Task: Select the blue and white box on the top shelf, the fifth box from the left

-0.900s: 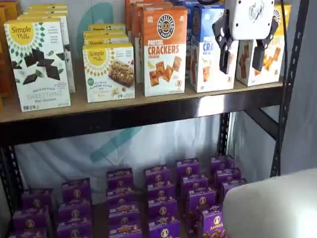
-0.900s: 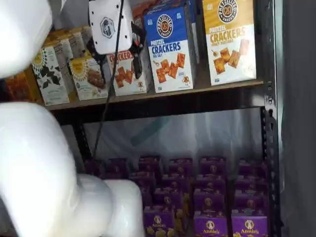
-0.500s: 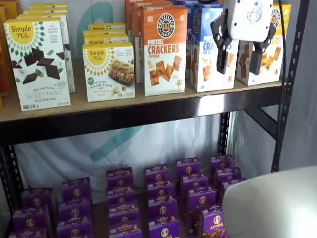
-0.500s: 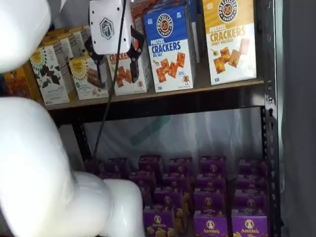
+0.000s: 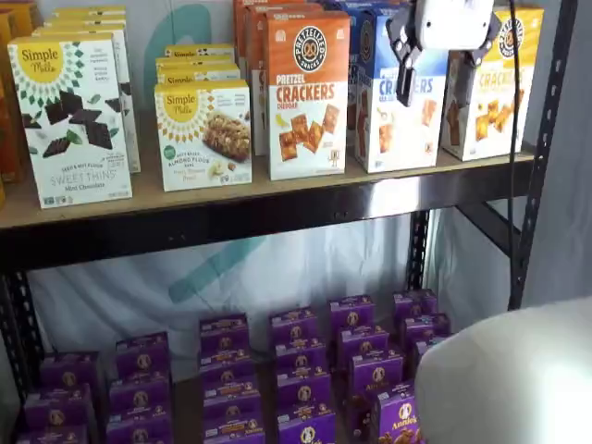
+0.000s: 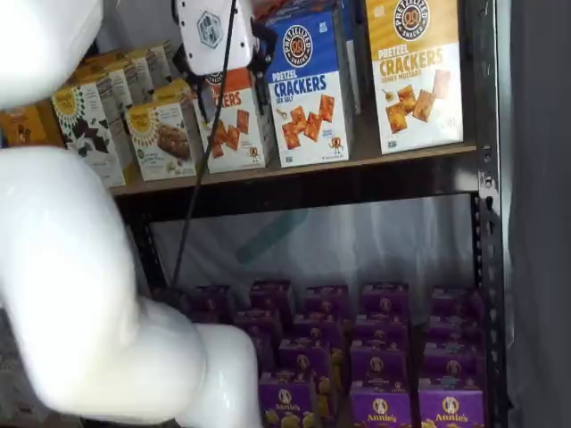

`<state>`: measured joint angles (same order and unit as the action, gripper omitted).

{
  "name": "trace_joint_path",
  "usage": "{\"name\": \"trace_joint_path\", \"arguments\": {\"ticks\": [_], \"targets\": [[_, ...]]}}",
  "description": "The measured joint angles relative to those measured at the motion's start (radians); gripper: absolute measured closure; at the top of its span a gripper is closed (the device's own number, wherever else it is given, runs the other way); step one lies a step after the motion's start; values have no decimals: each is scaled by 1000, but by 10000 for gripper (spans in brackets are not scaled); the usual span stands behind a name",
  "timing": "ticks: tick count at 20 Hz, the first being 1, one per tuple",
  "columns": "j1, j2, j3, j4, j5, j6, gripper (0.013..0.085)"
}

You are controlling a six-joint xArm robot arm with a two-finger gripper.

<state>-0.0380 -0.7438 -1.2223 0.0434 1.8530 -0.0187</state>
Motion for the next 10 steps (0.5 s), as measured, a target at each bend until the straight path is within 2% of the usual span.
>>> {"name": "trace_joint_path", "arguments": {"ticks": [4, 7, 10], "targets": [[-21, 89, -96, -6, -62, -23, 130], [-47, 168, -188, 3, -55, -46, 130], [-70, 218, -242, 17, -39, -65, 130]]}}
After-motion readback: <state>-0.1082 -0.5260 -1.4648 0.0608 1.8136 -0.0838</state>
